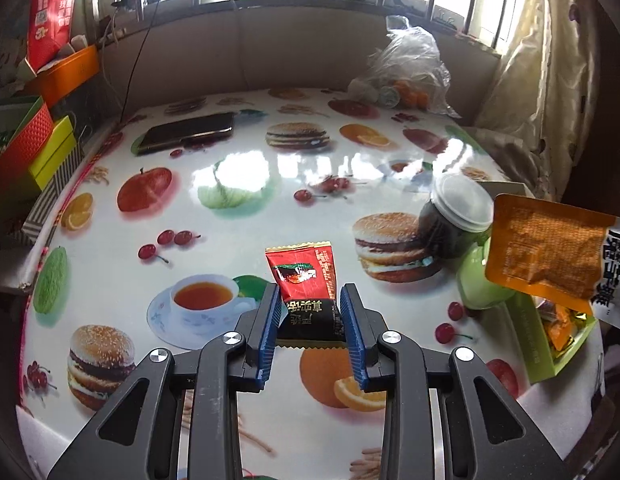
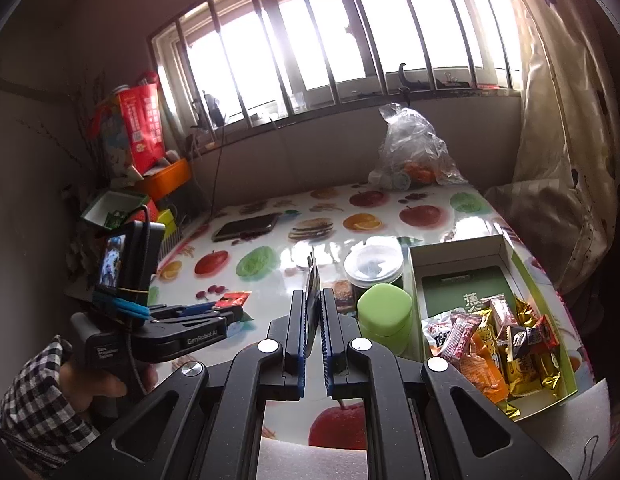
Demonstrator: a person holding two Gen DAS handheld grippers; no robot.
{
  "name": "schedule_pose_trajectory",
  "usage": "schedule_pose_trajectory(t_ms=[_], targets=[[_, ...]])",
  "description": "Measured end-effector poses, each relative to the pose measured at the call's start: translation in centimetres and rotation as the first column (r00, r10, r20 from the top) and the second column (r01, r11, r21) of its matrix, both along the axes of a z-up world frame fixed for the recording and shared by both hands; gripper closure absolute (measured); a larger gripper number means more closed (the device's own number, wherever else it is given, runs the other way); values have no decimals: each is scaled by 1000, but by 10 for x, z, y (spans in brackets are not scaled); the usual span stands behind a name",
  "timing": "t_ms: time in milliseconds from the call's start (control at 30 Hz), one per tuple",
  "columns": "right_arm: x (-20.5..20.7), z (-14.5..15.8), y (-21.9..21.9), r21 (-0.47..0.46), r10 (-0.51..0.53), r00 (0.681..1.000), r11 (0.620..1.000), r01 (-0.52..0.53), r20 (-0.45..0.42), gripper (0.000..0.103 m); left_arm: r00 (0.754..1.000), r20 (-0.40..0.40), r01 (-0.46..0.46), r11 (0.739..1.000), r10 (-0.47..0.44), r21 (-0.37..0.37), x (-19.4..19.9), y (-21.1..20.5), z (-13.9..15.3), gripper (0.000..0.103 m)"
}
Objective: Organize snacks
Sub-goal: 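Carry the red packet with the left gripper while the right brings the orange packet into the box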
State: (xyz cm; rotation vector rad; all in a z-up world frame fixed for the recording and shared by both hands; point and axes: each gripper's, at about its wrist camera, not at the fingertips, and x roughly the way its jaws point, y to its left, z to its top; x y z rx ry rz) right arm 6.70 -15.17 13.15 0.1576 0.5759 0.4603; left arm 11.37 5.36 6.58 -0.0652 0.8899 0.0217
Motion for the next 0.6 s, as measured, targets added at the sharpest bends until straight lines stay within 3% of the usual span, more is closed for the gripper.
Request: schedule_pose_trajectory(t_ms=[300,600], targets=[[-6,15,-23,10,-60,997,998,59,39,96,993,91,74,997,-74,1,-5,-28,41,71],[-7,19,-57,17,-145,988,989,144,54,96,979,123,165,986,-163,-9,2,-69,58,71]])
